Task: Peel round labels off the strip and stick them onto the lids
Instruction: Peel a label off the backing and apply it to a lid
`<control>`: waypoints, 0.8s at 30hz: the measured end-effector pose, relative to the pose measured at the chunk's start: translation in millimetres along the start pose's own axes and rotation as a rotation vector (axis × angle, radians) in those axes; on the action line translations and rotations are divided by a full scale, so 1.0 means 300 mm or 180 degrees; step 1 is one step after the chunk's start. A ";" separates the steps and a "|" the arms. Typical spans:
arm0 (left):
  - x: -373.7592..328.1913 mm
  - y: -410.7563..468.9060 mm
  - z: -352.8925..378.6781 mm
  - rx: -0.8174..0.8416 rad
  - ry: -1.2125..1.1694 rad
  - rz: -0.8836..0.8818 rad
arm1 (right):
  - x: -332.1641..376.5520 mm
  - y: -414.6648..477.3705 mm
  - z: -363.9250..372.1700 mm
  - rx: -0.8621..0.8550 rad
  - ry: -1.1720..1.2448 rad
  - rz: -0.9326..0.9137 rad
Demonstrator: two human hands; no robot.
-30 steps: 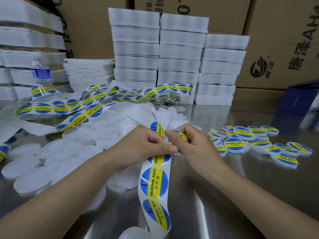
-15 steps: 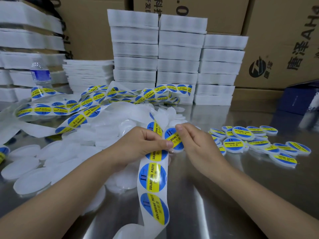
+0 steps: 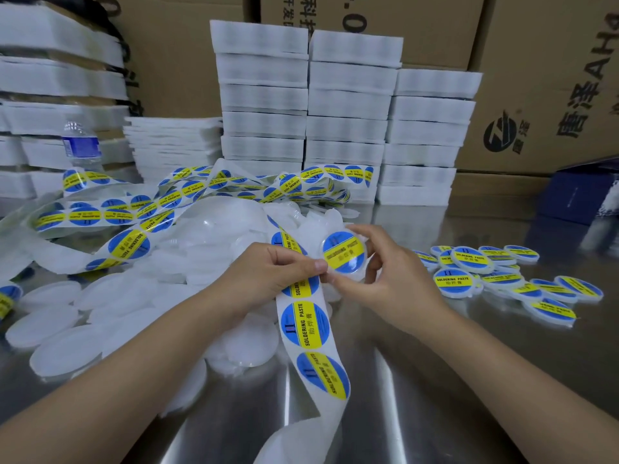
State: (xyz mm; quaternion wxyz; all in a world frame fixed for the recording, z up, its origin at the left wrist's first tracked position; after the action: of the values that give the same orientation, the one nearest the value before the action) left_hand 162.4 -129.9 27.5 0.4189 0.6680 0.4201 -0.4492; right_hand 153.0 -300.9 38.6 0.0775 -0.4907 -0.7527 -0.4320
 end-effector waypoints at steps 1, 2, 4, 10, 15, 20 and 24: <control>0.001 0.001 -0.003 -0.0003 0.0024 -0.0003 | -0.019 0.009 -0.016 -0.0168 -0.0029 0.0092; 0.002 0.002 -0.008 -0.0039 0.0019 -0.0049 | -0.044 0.020 -0.036 -0.0332 -0.0123 0.0215; 0.007 0.006 -0.018 -0.0114 -0.0063 -0.0163 | -0.111 0.043 -0.089 -0.0545 -0.0586 0.0624; 0.009 0.006 -0.031 -0.0238 -0.0072 -0.0295 | -0.301 0.042 -0.211 -0.0208 -0.2006 0.2085; 0.001 0.001 -0.031 -0.0115 -0.0266 -0.0242 | -0.341 0.032 -0.214 0.0075 -0.2089 0.2501; 0.003 0.005 -0.036 -0.0136 -0.0279 -0.0209 | -0.326 0.029 -0.222 0.0054 -0.2274 0.2456; 0.010 0.008 -0.045 -0.0247 -0.0337 -0.0214 | -0.264 0.044 -0.211 -0.0312 -0.2159 0.1696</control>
State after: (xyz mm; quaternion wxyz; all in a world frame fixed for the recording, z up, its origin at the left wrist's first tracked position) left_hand 168.9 -117.3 28.4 0.4508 0.6121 0.4366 -0.4811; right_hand 184.3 -398.2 42.3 -0.0888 -0.7851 -0.5612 -0.2465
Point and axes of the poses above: each hand's wrist, its own y-axis towards the middle knuckle, its own z-axis out of the palm, x = y × z, the point moved 5 cm from there along y, towards the middle knuckle, and after that the axes turned 1 degree about -z, right-handed, at the moved point
